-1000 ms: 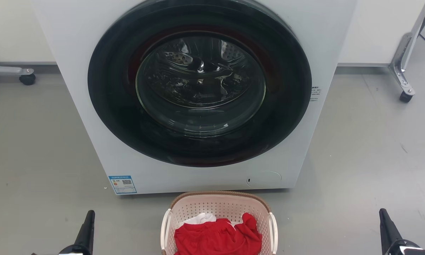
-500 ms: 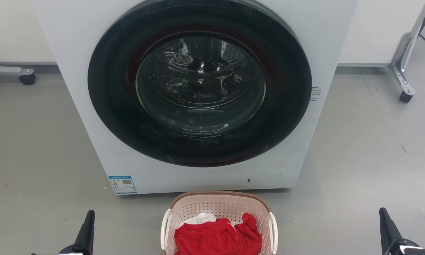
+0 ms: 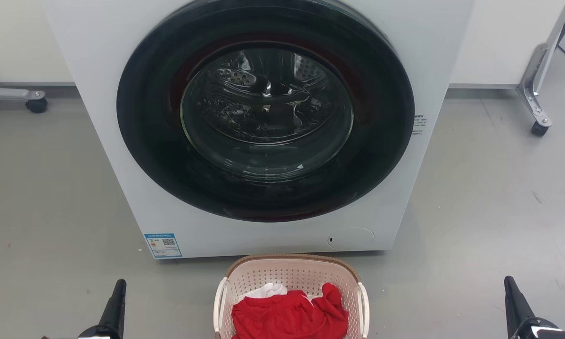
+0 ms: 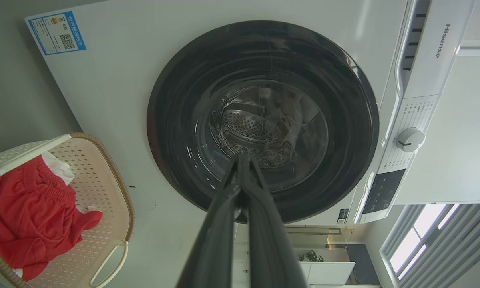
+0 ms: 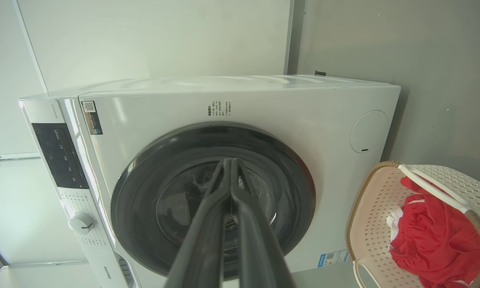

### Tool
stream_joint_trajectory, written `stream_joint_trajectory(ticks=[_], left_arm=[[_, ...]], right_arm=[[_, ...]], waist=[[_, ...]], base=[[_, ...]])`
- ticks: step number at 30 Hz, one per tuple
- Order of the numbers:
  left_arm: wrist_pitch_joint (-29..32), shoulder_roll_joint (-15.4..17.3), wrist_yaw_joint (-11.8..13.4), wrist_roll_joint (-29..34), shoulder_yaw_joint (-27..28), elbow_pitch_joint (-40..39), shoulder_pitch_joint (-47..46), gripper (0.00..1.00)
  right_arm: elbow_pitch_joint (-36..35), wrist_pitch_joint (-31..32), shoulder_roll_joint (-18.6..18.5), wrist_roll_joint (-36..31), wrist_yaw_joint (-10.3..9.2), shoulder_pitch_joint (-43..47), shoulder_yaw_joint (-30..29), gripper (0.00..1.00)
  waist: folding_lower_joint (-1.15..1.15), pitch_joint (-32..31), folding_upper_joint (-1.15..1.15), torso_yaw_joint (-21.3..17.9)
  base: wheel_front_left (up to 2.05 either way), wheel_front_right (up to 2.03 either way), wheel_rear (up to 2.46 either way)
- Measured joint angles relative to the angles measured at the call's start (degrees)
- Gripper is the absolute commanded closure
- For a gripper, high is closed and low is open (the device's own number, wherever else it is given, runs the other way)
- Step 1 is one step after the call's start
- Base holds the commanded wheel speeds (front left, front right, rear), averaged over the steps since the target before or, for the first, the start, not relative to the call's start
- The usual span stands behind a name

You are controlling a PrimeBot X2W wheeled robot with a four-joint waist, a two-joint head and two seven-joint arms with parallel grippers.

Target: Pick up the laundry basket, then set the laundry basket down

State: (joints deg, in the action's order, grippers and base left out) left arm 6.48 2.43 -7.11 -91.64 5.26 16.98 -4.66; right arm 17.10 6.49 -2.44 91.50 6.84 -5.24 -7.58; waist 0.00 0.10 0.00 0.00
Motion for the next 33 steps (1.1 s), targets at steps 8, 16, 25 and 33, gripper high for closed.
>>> stream_joint_trajectory(ticks=[8, 16, 25, 33], left_arm=[[0.0, 0.0, 0.0, 0.0, 0.0, 0.0, 0.0, 1.00], [0.0, 0.0, 0.0, 0.0, 0.0, 0.0, 0.0, 1.00], [0.0, 0.0, 0.0, 0.0, 0.0, 0.0, 0.0, 1.00], [0.0, 0.0, 0.0, 0.0, 0.0, 0.0, 0.0, 1.00]], right_arm=[[0.0, 0.0, 0.0, 0.0, 0.00, 0.0, 0.0, 1.00], [0.0, 0.0, 0.0, 0.0, 0.00, 0.0, 0.0, 1.00], [0.0, 0.0, 0.0, 0.0, 0.00, 0.0, 0.0, 1.00], [0.0, 0.0, 0.0, 0.0, 0.00, 0.0, 0.0, 1.00]], waist=[[0.00, 0.0, 0.00, 0.0], [0.00, 0.0, 0.00, 0.0], [0.00, 0.0, 0.00, 0.0], [0.00, 0.0, 0.00, 0.0]], base=[[0.00, 0.00, 0.00], [0.00, 0.00, 0.00], [0.00, 0.00, 0.00], [0.00, 0.00, 0.00]])
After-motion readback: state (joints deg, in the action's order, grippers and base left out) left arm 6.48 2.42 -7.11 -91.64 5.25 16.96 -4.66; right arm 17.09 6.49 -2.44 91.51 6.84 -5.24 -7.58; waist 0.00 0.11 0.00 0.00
